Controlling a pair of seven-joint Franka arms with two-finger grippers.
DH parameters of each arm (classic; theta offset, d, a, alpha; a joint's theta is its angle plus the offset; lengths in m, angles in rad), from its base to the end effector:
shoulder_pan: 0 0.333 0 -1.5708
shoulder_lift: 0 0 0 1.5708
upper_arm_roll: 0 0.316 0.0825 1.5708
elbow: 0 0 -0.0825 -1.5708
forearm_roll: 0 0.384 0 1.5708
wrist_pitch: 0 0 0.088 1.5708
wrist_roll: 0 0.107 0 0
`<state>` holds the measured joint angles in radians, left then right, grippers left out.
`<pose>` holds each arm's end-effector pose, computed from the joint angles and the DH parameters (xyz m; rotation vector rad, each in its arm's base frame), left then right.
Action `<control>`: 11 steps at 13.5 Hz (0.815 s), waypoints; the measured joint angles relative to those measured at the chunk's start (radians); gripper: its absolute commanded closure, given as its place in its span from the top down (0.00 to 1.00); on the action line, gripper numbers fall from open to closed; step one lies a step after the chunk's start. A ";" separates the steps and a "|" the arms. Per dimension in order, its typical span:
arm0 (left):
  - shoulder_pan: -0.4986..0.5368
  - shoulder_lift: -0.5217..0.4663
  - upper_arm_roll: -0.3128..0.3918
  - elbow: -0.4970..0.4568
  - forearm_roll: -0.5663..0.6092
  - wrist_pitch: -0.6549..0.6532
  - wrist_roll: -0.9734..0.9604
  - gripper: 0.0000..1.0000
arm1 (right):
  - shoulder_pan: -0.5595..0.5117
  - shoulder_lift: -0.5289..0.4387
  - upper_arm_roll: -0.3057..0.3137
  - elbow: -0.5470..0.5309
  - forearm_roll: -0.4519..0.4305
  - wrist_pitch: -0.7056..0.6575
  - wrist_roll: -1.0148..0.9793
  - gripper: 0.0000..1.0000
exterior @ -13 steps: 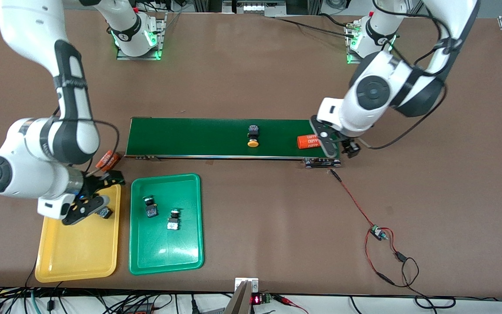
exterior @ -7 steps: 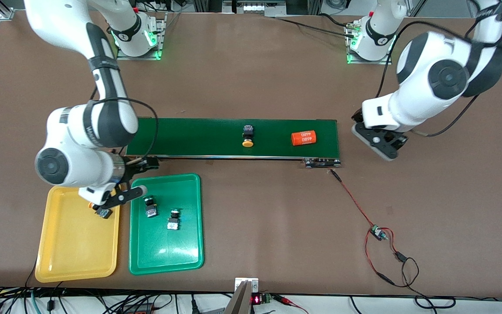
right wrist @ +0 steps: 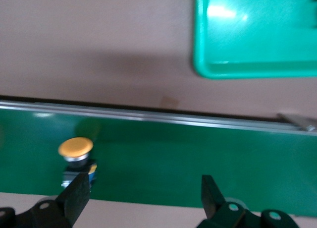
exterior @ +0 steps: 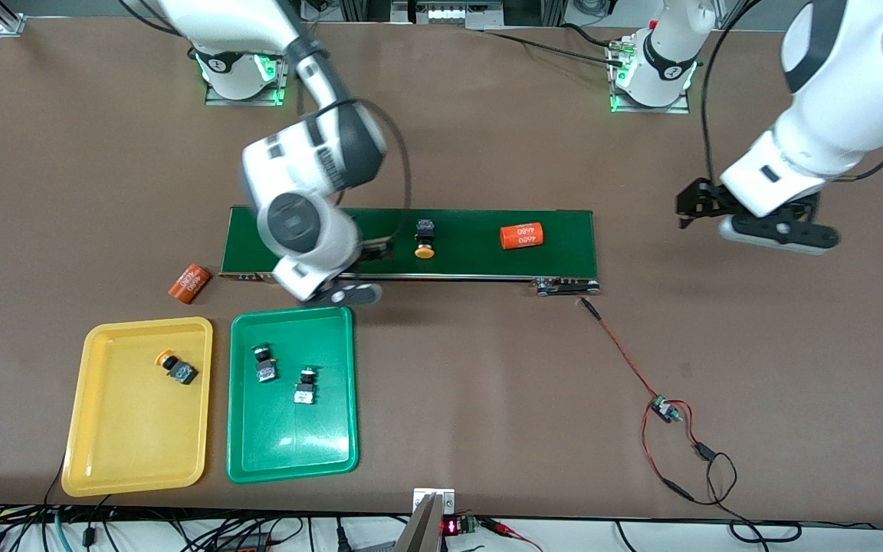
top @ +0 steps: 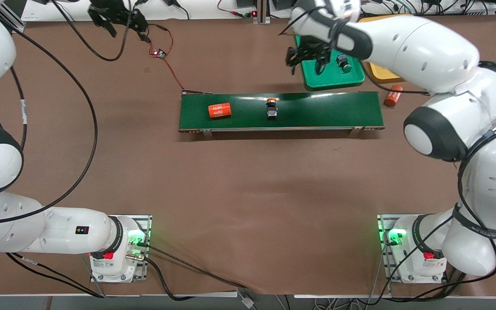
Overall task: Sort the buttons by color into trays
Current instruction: 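Grasp another yellow button with the right gripper while the left gripper rises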
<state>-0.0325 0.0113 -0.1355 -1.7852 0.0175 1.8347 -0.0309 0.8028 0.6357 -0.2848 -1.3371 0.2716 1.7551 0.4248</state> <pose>0.5630 -0.0937 0.5390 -3.1216 0.2209 -0.0621 0.5767 0.4037 0.3529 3.1152 0.0845 -0.3306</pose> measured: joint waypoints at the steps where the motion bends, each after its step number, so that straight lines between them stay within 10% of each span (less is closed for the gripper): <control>1: 0.000 -0.010 0.012 0.001 0.025 0.000 -0.004 1.00 | 0.036 0.000 0.000 -0.007 -0.002 0.018 0.062 1.00; 11: -0.019 -0.046 0.071 0.019 0.035 -0.104 -0.072 1.00 | 0.169 0.025 -0.008 -0.228 -0.004 0.318 0.236 1.00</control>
<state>-0.0513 -0.0344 -0.0645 -1.7660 0.0529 1.7303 -0.1027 0.9718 0.6607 -0.2930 -1.5652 0.2679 2.0729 0.6606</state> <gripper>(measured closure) 0.000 0.000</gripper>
